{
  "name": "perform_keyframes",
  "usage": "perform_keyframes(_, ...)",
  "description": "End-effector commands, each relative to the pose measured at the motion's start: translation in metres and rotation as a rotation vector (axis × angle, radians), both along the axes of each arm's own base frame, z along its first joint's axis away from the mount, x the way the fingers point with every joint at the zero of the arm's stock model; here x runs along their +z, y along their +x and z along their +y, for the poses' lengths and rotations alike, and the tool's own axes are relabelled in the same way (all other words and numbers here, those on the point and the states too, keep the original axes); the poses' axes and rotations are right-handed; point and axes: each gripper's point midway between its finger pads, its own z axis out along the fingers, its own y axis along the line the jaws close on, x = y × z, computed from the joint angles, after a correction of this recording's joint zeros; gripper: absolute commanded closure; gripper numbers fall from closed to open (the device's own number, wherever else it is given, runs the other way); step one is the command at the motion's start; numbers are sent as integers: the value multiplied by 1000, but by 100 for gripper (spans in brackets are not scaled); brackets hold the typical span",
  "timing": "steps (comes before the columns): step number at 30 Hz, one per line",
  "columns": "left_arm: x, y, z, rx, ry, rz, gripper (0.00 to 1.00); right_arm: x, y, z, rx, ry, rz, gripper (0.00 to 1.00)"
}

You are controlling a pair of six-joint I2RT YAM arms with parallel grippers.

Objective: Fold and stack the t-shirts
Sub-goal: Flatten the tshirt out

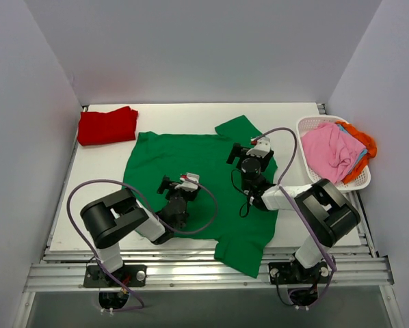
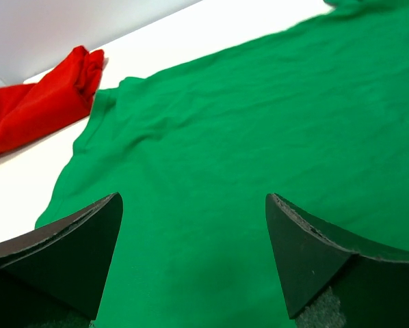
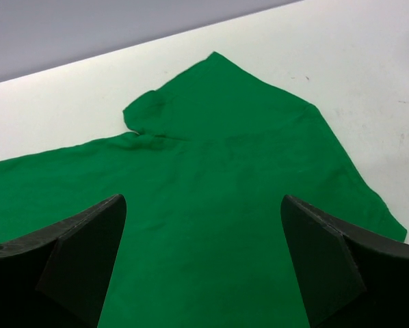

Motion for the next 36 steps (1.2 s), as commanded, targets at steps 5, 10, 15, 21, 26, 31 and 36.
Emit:
perform_keyframes(5,61,4,1,-13,-321,-160,6,21,11,-4,-31,80,-7,9)
perform_keyframes(10,77,3,12,17,-340,-194,6,26,10,-3,-41,82,3,9)
perform_keyframes(15,103,11,42,78,-373,-231,6,32,8,3,-9,77,-11,9)
perform_keyframes(21,125,31,75,86,-518,-151,6,47,3,6,27,90,-45,9)
perform_keyframes(26,124,38,90,143,-468,-94,6,59,-3,13,69,100,-52,9)
perform_keyframes(31,100,34,103,326,-447,101,1,55,-13,11,-7,205,12,11)
perform_keyframes(36,65,9,121,423,-608,126,1,41,-65,-24,-269,326,58,10)
